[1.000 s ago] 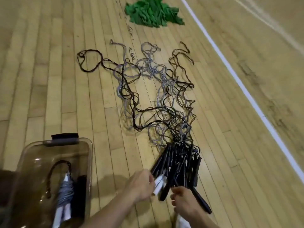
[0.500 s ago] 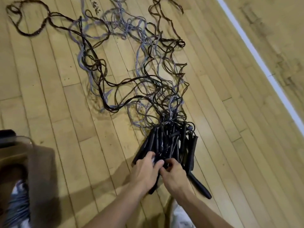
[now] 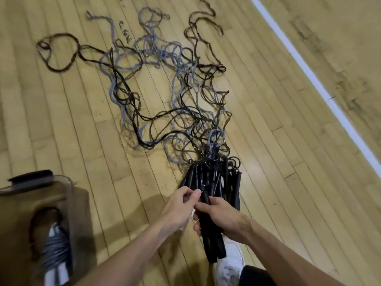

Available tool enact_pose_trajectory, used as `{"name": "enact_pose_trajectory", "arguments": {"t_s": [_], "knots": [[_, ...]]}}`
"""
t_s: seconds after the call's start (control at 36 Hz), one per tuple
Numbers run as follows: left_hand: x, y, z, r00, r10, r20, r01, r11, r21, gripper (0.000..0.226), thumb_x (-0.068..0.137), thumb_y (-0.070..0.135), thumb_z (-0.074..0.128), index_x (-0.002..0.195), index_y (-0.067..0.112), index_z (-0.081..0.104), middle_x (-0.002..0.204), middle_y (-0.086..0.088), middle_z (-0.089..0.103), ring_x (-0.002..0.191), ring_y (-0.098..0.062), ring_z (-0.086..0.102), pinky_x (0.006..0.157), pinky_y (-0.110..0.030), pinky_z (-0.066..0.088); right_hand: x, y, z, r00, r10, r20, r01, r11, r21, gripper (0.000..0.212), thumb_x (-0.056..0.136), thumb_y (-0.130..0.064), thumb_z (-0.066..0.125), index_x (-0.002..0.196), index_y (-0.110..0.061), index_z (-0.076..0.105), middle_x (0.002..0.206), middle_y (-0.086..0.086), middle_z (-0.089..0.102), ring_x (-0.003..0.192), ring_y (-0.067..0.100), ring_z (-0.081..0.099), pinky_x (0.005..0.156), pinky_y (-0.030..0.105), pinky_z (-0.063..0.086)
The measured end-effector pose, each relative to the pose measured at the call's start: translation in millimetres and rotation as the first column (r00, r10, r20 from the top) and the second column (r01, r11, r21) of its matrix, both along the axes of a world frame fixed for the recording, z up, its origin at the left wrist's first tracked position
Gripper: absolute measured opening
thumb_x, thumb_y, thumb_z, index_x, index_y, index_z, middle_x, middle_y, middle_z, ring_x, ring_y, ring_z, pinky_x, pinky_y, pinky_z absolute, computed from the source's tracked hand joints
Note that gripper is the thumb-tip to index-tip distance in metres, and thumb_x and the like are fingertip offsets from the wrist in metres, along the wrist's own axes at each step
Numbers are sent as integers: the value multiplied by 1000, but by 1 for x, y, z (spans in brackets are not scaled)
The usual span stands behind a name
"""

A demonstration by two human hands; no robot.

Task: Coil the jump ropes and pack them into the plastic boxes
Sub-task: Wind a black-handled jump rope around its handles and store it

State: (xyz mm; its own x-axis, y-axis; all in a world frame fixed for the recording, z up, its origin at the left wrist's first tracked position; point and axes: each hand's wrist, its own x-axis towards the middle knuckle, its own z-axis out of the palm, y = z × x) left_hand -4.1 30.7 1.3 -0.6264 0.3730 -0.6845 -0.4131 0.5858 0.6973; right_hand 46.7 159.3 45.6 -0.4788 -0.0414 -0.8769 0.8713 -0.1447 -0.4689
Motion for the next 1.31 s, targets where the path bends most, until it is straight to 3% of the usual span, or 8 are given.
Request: {"name": "enact_pose_trajectory", "arguments": {"t_s": [0.22, 0.31, 0.47, 0.58, 0.64, 0.92, 1.11, 1.31], "knots": [[-38, -8, 190, 972, 5, 235, -72, 958, 278, 58, 100, 57, 46, 98, 7, 75, 60, -10, 62, 43, -19, 51, 43, -22, 41, -27, 5, 186, 977, 113, -179, -163, 939, -302, 22, 107, -16, 44, 94, -1, 54, 72, 10, 64, 60, 21, 65, 61, 33, 58], [-41, -5, 259, 988, 26, 150, -79, 929, 363, 50, 99, 49, 53, 98, 6, 78, 83, -30, 68, 55, -26, 56, 45, -24, 43, -25, 4, 258, 947, 111, -303, -207, 929, -305, 16, 106, -16, 46, 99, -2, 52, 77, 11, 65, 64, 23, 66, 66, 36, 60], [-8, 8, 395, 998, 60, 6, -56, 868, 494, 46, 96, 46, 57, 97, 5, 77, 52, -11, 57, 48, -22, 54, 47, -28, 47, 20, 16, 400, 872, 71, -483, -228, 934, -275, 16, 103, -19, 51, 110, -5, 51, 75, 12, 62, 59, 21, 64, 58, 31, 58], [20, 14, 462, 982, 86, -170, 24, 829, 559, 51, 88, 59, 62, 91, 12, 81, 98, -33, 68, 81, -31, 64, 88, -42, 53, 58, 23, 472, 786, 133, -604, -307, 932, -193, 21, 98, -24, 53, 102, -4, 56, 69, 7, 62, 52, 15, 63, 51, 27, 56], [34, 17, 501, 953, 137, -269, 56, 795, 603, 63, 81, 65, 65, 99, 7, 78, 82, -19, 66, 77, -29, 58, 85, -43, 44, 79, 22, 509, 719, 108, -686, -311, 933, -179, 21, 93, -25, 53, 99, -5, 57, 65, 5, 61, 48, 13, 61, 47, 25, 55], [85, -2, 636, 505, 254, -825, 281, 855, 435, 75, 83, 81, 42, 82, 13, 74, 73, 5, 67, 79, -19, 59, 87, -45, 43, 141, 17, 623, 485, 27, -874, -414, 887, -203, 31, 79, -38, 67, 95, -13, 64, 61, -1, 58, 44, 7, 59, 42, 21, 52], [131, -12, 656, 7, 63, -998, 288, 956, 62, 18, 90, 55, 49, 108, 59, 44, 90, 17, 63, 76, -3, 64, 70, -30, 52, 172, 8, 668, 271, 104, -957, -666, 738, -108, 37, 90, -37, 70, 111, -8, 59, 64, -1, 62, 48, 7, 62, 45, 20, 54], [154, -28, 696, -41, 212, -976, 73, 975, 208, 29, 93, 36, 67, 103, 23, 43, 92, 0, 57, 79, -19, 60, 67, -34, 51, 220, -6, 713, 140, 56, -989, -702, 710, -59, 32, 101, -33, 51, 113, -5, 58, 61, -1, 57, 46, 7, 56, 43, 20, 48]]}}
